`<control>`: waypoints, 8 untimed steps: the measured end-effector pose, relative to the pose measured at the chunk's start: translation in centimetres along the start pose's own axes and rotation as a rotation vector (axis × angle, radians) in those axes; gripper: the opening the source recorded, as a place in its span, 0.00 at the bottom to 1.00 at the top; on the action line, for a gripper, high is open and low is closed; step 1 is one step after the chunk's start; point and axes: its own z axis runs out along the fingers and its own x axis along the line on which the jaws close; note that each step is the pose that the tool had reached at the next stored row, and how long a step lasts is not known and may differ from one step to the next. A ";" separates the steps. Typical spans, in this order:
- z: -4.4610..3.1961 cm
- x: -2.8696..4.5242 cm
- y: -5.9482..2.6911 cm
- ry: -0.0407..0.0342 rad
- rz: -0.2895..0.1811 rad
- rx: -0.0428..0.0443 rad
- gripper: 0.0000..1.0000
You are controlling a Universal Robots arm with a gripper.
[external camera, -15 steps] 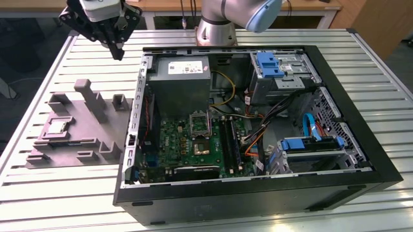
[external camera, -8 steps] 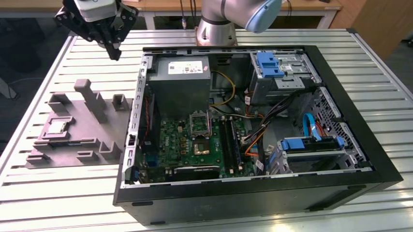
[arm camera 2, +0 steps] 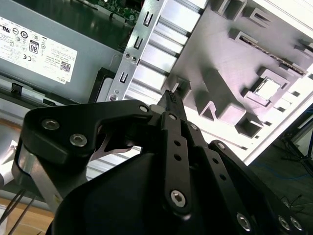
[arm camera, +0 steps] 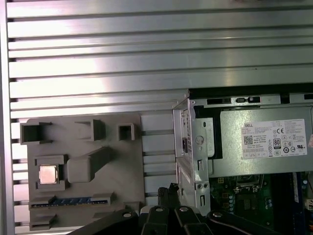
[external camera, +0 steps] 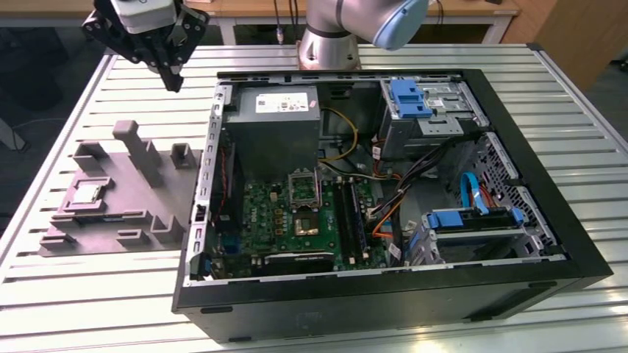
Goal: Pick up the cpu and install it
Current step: 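Reach for the cpu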
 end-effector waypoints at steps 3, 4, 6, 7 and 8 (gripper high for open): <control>0.00 0.08 -0.01 0.0000 0.000 0.0000 0.11; 0.00 0.09 -0.01 0.0000 0.000 0.0000 0.11; 0.00 0.13 -0.01 0.0000 0.000 0.0000 0.11; 0.00 0.15 -0.01 0.0000 0.000 0.0000 0.11; 0.00 0.18 -0.01 0.0000 0.000 0.0000 0.11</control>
